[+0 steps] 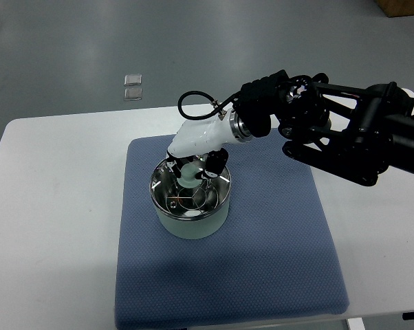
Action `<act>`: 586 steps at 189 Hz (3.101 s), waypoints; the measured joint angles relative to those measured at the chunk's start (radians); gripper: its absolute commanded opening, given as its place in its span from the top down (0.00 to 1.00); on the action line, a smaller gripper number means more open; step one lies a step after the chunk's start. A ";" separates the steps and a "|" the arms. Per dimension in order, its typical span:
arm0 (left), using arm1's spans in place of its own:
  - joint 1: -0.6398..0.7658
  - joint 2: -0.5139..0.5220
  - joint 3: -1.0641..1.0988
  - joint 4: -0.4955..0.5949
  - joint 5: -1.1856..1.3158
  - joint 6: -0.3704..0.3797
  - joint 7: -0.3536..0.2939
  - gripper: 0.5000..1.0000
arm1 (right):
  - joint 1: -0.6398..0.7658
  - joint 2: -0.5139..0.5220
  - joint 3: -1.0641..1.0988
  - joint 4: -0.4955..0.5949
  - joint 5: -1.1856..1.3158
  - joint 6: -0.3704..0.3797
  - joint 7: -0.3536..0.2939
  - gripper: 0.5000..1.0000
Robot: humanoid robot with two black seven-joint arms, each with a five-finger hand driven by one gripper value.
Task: Open lid and place right of pot
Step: 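Lower the right hand onto the green knob and close fingers around it, then lift the glass lid off the saucepan with the right hand, then lower the lid onto the mat beside the saucepan, nearer the right hand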
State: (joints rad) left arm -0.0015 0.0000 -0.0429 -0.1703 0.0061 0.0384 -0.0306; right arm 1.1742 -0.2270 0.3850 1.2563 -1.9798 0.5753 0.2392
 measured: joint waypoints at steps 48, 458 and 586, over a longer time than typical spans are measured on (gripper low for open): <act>0.000 0.000 0.000 0.000 0.000 0.000 0.000 0.00 | -0.001 -0.002 0.000 0.001 -0.001 0.002 0.000 0.94; 0.000 0.000 0.000 0.000 0.000 0.000 -0.001 0.00 | -0.112 -0.365 0.044 -0.073 0.159 -0.111 0.002 1.00; 0.000 0.000 0.000 0.000 0.000 0.000 -0.001 0.00 | -0.195 -0.322 -0.078 -0.087 0.066 -0.205 0.001 0.42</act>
State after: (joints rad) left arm -0.0015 0.0000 -0.0429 -0.1703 0.0061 0.0383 -0.0312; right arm 0.9789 -0.5490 0.3068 1.1690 -1.9133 0.3703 0.2406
